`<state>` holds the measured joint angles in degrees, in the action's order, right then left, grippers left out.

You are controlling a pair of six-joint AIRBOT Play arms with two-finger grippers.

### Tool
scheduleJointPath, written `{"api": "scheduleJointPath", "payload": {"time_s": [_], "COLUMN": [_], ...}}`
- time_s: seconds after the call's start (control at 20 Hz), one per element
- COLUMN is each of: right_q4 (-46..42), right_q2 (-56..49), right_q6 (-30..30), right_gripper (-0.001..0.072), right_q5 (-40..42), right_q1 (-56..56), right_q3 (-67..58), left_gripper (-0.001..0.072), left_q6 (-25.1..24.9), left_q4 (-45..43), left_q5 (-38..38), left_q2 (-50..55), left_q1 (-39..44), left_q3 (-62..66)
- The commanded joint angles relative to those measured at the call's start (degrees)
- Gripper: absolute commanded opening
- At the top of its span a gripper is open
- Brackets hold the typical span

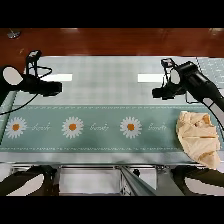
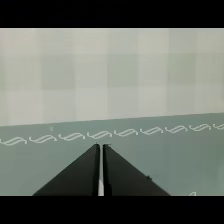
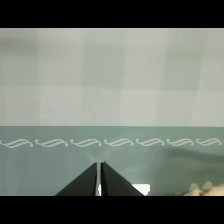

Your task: Fold the shirts.

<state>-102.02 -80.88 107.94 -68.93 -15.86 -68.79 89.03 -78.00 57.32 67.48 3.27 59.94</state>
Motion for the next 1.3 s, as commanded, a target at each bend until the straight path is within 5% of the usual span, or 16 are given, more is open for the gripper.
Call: {"api": "scheduleJointPath", "payload": {"time_s": [0.0,0.2,0.55,0.8,1.05,1.1,1.15,1.2,1.25], "right_q4": [-0.7,-12.5,-6.5,4.0,5.6,7.3,9.2,11.1,12.8], "right_q2": [1.9,13.6,40.5,34.9,23.8,22.5,21.9,22.2,23.2], "right_q6": [1.9,1.0,10.3,4.8,-2.3,-4.4,-6.5,-8.5,-10.8], "right_gripper": [0.0623,0.0627,0.0627,0.0626,0.0614,0.0567,0.0333,0.0023,0.0029], "right_q5": [-5.5,-15.3,-6.7,6.6,8.7,9.3,9.6,9.8,9.6], "right_q1": [0.1,1.8,23.7,38.1,41.5,41.5,41.5,41.4,41.5], "right_q3": [-0.8,0.1,30.9,39.0,38.8,38.7,38.4,37.0,34.5], "left_gripper": [0.0685,0.0703,0.0702,0.0702,0.0702,0.0702,0.0702,0.0702,0.0702], "left_q6": [0.0,-5.9,-4.5,-3.2,-1.7,-1.7,-1.7,-1.7,-1.8], "left_q4": [-0.2,-1.7,4.7,5.0,6.4,6.5,6.5,6.5,6.5], "left_q5": [-3.7,6.4,1.4,1.0,-0.2,-0.2,-0.2,-0.1,0.0], "left_q2": [0.1,-3.8,-28.2,-26.7,-25.4,-25.3,-25.1,-25.0,-25.0], "left_q1": [0.0,-0.1,0.0,0.0,0.0,0.0,0.0,0.0,0.0], "left_q3": [0.9,3.8,-25.0,-28.8,-28.8,-28.8,-28.8,-28.8,-28.7]}}
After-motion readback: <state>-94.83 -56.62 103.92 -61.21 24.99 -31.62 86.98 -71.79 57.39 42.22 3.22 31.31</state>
